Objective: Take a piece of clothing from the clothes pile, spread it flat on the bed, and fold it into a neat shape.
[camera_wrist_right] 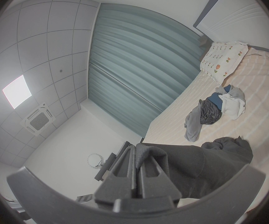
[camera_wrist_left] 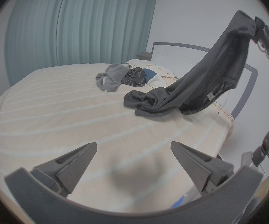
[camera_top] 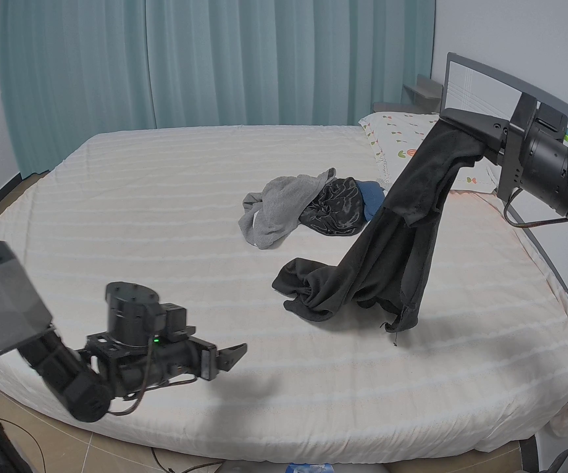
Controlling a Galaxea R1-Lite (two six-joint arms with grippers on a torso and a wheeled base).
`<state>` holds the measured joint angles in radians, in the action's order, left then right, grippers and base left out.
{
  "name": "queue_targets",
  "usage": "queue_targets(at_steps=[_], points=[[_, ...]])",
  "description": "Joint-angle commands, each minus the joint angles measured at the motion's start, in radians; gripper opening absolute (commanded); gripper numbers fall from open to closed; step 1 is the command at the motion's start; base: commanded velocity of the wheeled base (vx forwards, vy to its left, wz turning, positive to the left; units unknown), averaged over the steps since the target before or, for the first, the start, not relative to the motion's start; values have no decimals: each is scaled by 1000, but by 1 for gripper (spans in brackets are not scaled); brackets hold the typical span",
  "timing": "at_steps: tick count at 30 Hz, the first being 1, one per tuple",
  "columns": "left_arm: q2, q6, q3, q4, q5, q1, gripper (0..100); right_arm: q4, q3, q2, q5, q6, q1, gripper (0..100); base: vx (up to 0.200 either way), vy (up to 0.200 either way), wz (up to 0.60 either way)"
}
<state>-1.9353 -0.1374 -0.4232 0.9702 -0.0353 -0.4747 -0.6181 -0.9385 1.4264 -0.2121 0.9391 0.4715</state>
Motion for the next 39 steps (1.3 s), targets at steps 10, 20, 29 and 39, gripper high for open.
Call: queue_targets(at_steps=[10,20,29,39], points=[[-544,-65,-519,133,46,-151,100,6,-88,46,51,1,29,0,0,0,0],[-622,-111,-694,133,37,-159,100,4,-89,45,71,0,39,0,0,0,0],[-648,-166,-770,130,45,-160,0,1,-91,46,71,-2,38,0,0,0,0],[-573,-169,-620,114,46,-145,0,-3,-95,83,63,-2,-7,0,0,0,0]])
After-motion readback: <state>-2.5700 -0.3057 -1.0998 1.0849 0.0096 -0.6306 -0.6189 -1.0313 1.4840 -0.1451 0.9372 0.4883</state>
